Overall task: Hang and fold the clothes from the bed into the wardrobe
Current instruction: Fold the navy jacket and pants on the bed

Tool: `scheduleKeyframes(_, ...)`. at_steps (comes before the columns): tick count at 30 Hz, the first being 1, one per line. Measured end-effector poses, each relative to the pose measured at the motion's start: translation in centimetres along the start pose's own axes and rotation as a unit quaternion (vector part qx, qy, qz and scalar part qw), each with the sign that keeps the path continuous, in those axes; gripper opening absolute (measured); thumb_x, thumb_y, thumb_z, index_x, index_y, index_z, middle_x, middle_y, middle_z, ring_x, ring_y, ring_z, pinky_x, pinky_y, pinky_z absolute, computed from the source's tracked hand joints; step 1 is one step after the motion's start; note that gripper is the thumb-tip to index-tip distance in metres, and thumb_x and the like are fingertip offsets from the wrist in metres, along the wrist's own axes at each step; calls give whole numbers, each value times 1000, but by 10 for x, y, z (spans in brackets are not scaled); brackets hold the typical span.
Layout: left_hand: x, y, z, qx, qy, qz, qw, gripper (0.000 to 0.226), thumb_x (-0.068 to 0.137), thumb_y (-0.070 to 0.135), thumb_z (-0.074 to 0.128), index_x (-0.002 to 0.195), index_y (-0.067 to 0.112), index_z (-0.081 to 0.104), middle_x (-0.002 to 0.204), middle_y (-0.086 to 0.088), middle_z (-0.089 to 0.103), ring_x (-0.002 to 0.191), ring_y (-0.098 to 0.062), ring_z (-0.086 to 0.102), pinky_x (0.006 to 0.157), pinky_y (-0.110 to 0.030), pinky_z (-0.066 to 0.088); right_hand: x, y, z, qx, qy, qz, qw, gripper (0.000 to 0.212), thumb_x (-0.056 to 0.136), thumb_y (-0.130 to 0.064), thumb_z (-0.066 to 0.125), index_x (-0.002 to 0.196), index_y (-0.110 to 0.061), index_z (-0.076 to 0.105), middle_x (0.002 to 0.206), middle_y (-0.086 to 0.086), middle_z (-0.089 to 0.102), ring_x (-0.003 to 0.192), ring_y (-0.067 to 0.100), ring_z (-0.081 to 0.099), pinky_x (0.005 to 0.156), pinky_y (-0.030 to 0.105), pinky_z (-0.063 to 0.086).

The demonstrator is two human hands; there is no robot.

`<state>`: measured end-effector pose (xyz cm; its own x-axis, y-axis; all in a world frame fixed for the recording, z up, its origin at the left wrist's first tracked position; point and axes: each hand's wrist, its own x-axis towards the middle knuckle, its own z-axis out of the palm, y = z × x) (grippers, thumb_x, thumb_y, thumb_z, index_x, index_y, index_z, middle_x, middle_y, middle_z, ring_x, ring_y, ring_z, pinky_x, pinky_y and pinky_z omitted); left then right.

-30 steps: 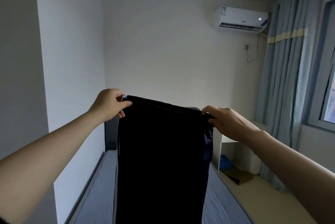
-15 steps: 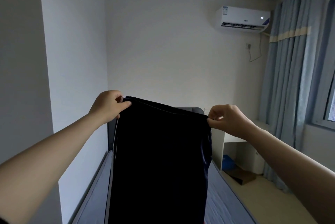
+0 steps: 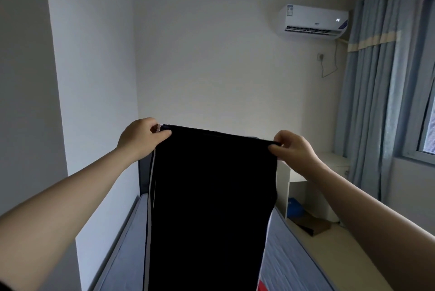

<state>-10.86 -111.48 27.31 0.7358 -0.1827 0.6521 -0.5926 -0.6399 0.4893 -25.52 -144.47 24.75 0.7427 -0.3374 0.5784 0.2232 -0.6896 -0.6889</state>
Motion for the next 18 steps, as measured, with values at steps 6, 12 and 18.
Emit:
scheduleKeyframes(6,-7,13,15,-164,-65,-135,975,35,83,28,59,60,16,34,62,-2,33,61,-20,33,58,-30,26,5,-13,10,210,61,147,965,7,84,-8,59,86,-13,54,67,2,53,50,13,47,47,26,38)
scheduleKeyframes(12,-13,49,40,-250,44,-210,944,40,82,31,60,57,14,33,55,-1,33,53,-19,32,53,-28,26,-1,-38,29,87,253,91,959,17,80,-16,64,94,-18,55,77,-6,55,66,4,51,54,9,37)
scheduleKeyframes(18,-26,68,52,-408,-88,-171,893,29,84,33,70,87,5,65,89,-11,67,79,-23,66,65,-30,53,-25,-56,56,128,218,64,965,18,80,-19,65,93,-22,53,80,-7,56,68,4,53,51,6,38)
